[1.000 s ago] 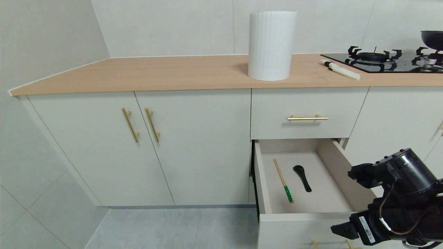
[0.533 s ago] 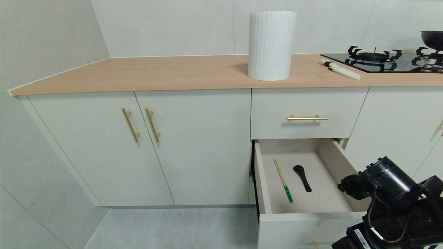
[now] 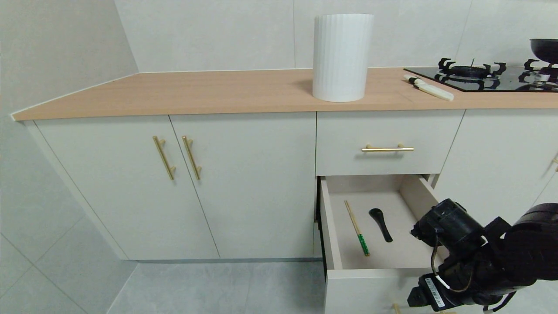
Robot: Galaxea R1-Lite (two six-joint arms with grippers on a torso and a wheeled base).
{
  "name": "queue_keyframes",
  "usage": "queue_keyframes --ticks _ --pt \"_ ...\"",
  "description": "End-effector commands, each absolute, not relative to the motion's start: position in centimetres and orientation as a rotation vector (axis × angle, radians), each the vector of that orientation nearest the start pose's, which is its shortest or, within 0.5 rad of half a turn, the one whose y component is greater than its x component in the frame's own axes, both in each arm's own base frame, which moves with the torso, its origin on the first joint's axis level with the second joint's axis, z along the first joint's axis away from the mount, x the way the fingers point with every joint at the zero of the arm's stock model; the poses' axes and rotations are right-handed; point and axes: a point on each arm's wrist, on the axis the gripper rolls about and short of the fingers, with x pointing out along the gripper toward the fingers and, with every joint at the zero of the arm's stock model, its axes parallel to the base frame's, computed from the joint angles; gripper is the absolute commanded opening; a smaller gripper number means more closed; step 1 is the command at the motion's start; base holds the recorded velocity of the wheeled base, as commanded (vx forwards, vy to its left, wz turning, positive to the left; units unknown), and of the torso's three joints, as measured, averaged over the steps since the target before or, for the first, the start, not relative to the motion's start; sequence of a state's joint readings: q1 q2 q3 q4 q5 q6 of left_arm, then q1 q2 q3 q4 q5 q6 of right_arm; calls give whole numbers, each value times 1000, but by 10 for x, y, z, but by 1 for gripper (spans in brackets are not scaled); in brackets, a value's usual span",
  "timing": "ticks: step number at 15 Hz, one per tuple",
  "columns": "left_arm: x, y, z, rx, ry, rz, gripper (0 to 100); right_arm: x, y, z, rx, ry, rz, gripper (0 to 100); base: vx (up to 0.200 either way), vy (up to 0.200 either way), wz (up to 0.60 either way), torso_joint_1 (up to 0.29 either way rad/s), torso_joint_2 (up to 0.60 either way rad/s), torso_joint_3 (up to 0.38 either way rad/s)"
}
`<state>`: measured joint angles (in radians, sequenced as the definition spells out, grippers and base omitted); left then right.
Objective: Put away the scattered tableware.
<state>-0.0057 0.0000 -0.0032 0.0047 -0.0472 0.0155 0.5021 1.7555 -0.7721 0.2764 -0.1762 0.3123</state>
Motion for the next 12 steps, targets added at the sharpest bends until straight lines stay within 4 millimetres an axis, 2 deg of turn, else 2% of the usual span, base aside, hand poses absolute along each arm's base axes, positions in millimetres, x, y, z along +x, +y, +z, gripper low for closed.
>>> queue_keyframes --ticks 1,5,8,12 --pt "-23 -1 76 15 3 -54 100 224 117 87 -167 1201 63 100 0 0 0 0 0 0" --pt "-23 -1 76 15 3 -54 100 229 120 84 -162 1171 54 100 0 0 0 0 0 0" --pt "-23 -1 76 15 3 -54 100 236 123 93 -147 1122 69 100 0 0 0 0 0 0" --pt "-23 -1 76 15 3 -54 100 268 122 100 -147 1082 67 100 0 0 0 0 0 0"
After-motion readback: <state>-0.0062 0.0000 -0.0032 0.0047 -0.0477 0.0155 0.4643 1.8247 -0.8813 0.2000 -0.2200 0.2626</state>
